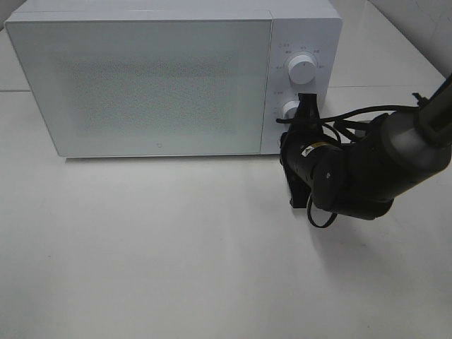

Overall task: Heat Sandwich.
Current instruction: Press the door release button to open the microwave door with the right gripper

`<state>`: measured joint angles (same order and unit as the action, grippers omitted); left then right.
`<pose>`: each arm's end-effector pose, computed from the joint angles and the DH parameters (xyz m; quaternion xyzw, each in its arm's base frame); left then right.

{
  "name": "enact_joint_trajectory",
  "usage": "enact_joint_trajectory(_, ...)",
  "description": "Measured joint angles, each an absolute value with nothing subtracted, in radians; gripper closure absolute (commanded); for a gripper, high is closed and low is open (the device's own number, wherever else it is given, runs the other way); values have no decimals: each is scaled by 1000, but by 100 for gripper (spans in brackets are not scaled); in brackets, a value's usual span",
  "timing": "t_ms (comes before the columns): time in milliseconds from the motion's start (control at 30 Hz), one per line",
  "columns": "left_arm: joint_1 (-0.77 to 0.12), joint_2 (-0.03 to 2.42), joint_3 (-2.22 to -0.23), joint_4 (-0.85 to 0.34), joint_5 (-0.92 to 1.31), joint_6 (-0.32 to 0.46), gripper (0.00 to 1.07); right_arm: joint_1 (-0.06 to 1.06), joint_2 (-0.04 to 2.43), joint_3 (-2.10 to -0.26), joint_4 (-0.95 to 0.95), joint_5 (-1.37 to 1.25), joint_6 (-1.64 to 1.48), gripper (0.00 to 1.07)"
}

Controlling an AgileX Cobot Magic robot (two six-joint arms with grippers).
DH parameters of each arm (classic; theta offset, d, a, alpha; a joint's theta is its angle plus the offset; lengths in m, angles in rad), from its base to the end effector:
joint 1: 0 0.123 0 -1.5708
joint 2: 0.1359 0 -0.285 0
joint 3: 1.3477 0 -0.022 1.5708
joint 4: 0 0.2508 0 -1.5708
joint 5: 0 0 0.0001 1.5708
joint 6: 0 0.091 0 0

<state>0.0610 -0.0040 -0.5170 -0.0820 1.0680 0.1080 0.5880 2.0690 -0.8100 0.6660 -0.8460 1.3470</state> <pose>-0.0075 -0.0070 0.2816 0.0221 0.8486 0.0037 0.5285 0.3223 0.1643 0.0952 0.5805 0.5951 0.4127 0.3723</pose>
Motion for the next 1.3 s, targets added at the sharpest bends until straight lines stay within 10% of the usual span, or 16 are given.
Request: enact_joint_trajectory(1300, 61, -4, -517, -82, 1068, 108, 9, 568, 2182, -927, 741, -918, 1320, 107)
